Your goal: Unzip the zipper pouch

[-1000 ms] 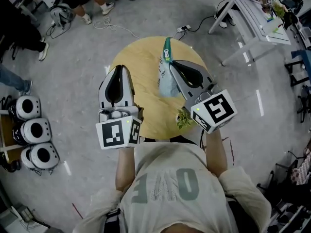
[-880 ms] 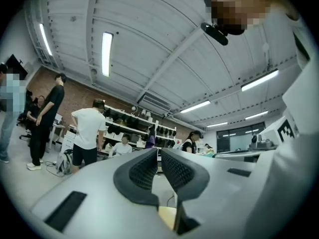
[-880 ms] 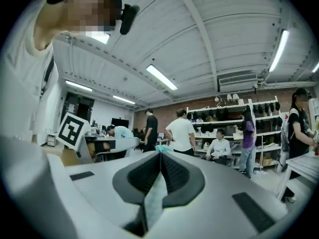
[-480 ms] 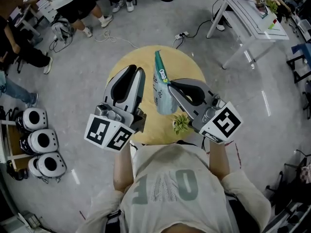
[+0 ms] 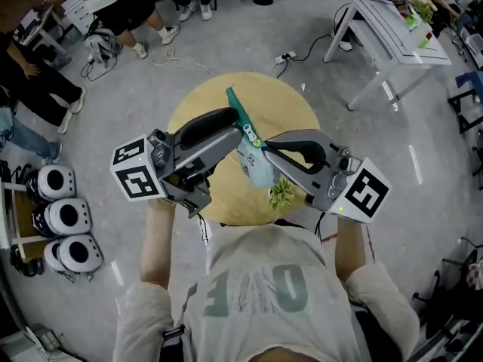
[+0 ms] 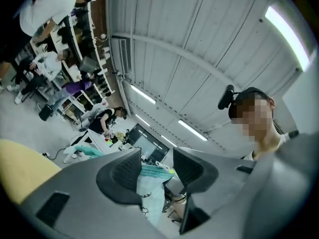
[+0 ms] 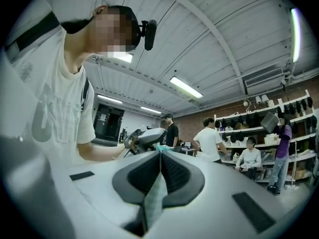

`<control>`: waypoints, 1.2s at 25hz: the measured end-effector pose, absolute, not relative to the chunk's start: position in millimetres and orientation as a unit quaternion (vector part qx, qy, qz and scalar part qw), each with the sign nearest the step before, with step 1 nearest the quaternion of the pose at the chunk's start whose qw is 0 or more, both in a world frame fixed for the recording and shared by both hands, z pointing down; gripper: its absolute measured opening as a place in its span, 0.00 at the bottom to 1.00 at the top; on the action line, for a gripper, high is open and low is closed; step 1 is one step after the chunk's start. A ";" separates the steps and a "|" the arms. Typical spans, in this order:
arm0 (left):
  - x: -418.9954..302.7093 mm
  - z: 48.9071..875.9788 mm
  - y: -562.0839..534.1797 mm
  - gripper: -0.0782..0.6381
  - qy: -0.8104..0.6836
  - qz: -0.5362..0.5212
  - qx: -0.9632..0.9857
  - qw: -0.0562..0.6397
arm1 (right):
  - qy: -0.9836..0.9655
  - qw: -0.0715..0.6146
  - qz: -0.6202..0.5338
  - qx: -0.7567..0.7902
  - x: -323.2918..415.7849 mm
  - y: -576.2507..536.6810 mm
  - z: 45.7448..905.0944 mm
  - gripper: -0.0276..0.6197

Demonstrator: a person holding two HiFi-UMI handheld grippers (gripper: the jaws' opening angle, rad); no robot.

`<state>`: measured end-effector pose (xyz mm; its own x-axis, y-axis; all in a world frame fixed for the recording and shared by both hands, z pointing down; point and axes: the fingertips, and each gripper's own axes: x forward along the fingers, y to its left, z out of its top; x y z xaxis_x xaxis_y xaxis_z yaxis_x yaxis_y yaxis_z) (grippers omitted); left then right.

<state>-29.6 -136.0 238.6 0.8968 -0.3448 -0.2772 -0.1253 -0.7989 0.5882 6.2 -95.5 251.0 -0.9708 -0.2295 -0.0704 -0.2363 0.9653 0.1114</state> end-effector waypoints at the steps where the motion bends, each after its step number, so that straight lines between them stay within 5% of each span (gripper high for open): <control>1: -27.8 239.4 -134.7 0.36 -0.119 -0.186 0.929 0.298 | 0.992 0.022 0.064 -0.109 6.3 -93.6 251.5 0.09; 18: -17.2 257.6 -126.6 0.35 -0.060 -0.161 0.908 0.383 | 0.992 -0.036 0.090 -0.083 6.1 -95.3 264.9 0.09; 25: -19.7 262.2 -125.4 0.22 -0.066 -0.167 0.904 0.388 | 0.990 -0.038 0.090 -0.097 8.2 -97.0 267.7 0.09; 30: -12.2 268.0 -121.1 0.21 -0.073 -0.149 0.911 0.377 | 0.990 -0.041 0.090 -0.104 9.4 -96.1 272.0 0.09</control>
